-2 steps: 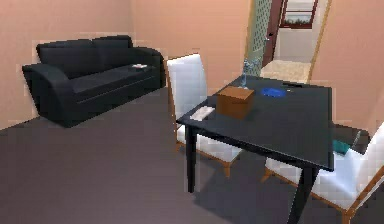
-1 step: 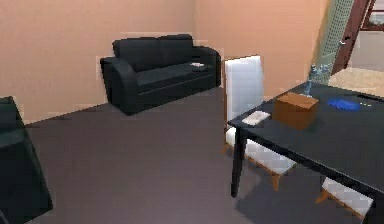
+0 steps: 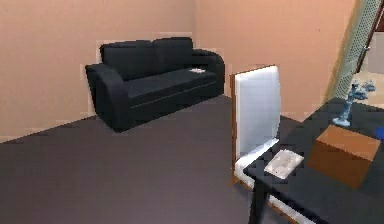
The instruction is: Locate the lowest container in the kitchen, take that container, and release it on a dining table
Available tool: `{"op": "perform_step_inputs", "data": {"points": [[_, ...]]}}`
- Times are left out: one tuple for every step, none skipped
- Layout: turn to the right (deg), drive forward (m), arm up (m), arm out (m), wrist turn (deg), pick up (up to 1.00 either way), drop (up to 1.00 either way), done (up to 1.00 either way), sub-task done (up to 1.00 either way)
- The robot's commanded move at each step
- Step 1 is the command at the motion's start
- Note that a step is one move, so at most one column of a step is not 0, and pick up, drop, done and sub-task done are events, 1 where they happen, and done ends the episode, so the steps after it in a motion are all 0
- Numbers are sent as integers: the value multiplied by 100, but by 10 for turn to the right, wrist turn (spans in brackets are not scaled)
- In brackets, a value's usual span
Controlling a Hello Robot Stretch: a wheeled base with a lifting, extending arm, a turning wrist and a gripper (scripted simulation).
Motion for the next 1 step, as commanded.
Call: {"op": "perform_step_inputs", "data": {"points": [[-90, 0, 0, 0, 0, 0, 0, 0, 0]]}}
